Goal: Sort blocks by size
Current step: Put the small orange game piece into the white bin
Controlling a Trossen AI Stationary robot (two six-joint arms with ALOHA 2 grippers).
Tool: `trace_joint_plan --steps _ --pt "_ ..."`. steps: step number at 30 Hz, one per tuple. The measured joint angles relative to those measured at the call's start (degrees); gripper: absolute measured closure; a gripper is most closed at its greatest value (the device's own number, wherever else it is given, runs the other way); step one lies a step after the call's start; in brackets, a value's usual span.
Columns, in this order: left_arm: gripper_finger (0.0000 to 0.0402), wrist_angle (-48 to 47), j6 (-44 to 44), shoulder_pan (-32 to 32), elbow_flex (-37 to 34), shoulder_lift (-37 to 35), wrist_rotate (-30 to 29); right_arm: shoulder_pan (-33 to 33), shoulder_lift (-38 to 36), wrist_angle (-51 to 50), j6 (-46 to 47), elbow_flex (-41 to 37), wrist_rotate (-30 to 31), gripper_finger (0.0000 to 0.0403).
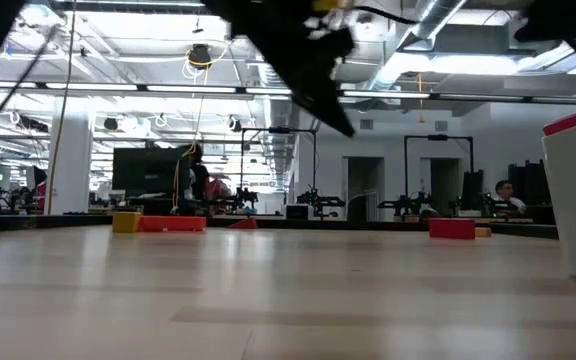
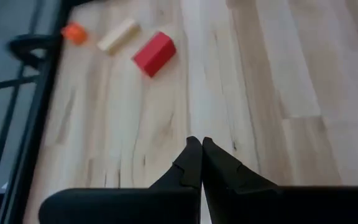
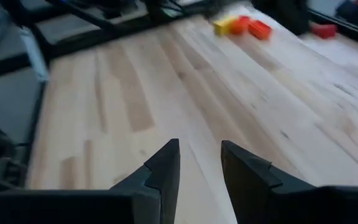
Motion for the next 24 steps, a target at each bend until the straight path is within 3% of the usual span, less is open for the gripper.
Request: trace_joint_plan --steps 5,12,18,24 --pt "0.0401 11.7 -7.4 -0.4 -20.9 -15.2 -0.4 -8.6 0.0 -5.0 2.4 0.0 -8.5 0.0260" --pt "0.0401 26.3 -16.0 -5.0 -41.7 -31.3 -0.2 -31.1 0.0 -10.2 -6.2 1.0 -29.4 0.0260" --pt "0.0366 31.0 -21.5 -8.9 -49.0 -36.4 -2.7 -53.2 0.1 -23.6 -14.9 5.4 -35.9 0.0260" --pt "0.0295 31.5 -22.3 -11.0 -50.8 -36.4 -6.0 -74.2 1.4 -23.1 -29.5 6.8 -44.5 0.0248"
